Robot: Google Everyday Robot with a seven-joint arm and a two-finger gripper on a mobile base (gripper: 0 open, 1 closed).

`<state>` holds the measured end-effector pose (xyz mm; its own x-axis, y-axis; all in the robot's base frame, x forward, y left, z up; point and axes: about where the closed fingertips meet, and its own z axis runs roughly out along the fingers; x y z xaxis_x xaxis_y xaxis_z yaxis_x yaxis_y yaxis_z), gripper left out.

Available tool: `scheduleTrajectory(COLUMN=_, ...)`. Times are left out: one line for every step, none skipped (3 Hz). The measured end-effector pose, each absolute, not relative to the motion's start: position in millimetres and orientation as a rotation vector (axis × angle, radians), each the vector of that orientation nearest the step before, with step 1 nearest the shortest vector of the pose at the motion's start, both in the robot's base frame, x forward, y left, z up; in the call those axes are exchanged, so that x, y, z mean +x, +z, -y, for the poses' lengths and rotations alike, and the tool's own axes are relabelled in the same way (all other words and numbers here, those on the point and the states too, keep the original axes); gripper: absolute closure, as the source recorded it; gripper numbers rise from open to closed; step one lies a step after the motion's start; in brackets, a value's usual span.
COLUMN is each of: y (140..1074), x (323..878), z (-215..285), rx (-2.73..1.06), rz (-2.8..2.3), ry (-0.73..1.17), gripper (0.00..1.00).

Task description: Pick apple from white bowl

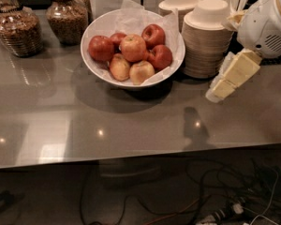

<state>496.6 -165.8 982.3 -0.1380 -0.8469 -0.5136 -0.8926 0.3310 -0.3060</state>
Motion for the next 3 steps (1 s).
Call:
scheduleTrajectory(y=992.7, x=536.3, z=133.2, rx=-1.435, rz=-1.866, ry=0.176, gripper=0.00)
scheduleTrajectory(y=1005.5, x=569.1, z=99.6, rx=-1.413, rz=-1.768, ry=0.232, gripper=0.00)
scheduleTrajectory(y=1015.9, x=592.3, z=61.8, rx=-1.445, rz=-1.685, ry=0.276, gripper=0.00)
